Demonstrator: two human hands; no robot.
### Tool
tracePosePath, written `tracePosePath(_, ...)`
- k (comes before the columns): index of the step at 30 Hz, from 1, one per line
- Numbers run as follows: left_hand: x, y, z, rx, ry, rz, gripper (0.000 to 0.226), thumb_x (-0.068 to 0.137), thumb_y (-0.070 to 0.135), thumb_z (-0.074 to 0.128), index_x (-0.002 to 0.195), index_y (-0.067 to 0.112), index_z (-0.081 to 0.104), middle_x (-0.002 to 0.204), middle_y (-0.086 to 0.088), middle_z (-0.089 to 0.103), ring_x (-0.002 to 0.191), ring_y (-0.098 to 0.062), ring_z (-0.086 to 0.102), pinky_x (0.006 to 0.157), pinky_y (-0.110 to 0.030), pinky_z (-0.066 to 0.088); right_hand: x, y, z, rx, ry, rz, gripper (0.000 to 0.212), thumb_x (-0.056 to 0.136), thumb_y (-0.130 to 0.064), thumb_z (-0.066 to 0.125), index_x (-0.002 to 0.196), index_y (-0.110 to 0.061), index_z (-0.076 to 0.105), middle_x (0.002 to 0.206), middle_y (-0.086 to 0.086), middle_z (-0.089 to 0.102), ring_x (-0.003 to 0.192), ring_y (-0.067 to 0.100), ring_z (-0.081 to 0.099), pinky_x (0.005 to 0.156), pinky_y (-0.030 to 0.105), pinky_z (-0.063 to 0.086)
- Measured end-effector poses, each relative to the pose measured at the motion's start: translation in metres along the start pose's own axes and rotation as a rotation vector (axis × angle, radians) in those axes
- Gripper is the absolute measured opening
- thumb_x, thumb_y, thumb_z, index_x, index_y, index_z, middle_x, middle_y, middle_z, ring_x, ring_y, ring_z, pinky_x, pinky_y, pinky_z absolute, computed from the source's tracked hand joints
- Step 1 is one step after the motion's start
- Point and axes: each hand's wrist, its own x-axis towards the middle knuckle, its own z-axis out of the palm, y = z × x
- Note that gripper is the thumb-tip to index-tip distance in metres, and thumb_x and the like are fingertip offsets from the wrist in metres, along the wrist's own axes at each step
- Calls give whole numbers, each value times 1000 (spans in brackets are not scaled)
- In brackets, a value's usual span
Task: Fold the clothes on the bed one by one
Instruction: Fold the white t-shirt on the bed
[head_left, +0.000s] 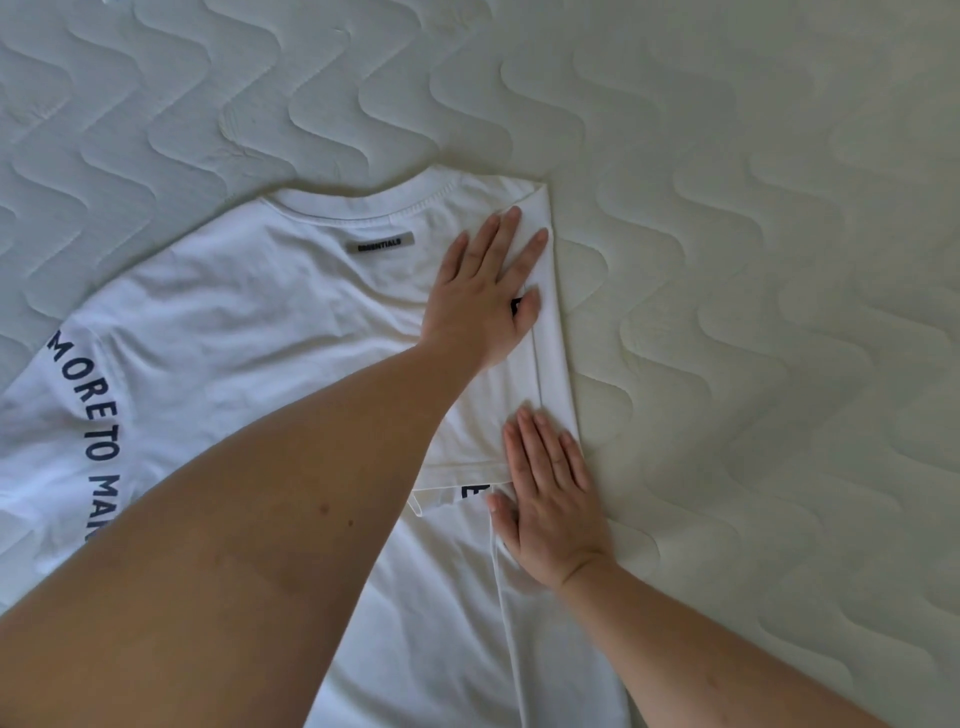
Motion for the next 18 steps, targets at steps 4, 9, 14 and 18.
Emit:
tracePosePath(4,0,8,-11,108,-37,-15,58,102,46,4,154,28,-12,164,-5,-14,151,-20,-12,120,-44,-10,-2,0,-1,26,14,-2,69,101,-48,17,155,-6,15,164,11,8,151,24,7,120,45,17)
tracePosePath(9,-27,32,-21,180,58,121,60,103,41,5,156,17,-6,165,-5,-4,152,-19,-3,121,-43,-6,-9,0,-11,135,127,2,65,102,-44,28,154,-5,24,162,11,19,151,21,14,120,43,22)
tracePosePath(14,-65,56,-2,117,-51,73,62,104,43,9,155,13,-9,165,-3,-10,151,-18,-8,122,-39,-9,-52,-11,-5,120,130,130,64,101,-42,35,152,-3,28,161,11,23,150,20,18,119,41,25)
tracePosePath(18,-75,69,1,154,-19,28,62,103,42,6,156,11,-6,165,-6,-6,152,-20,-5,121,-40,-8,-109,-16,-4,121,94,198,61,99,-35,37,150,-2,31,159,13,27,147,23,26,115,42,32)
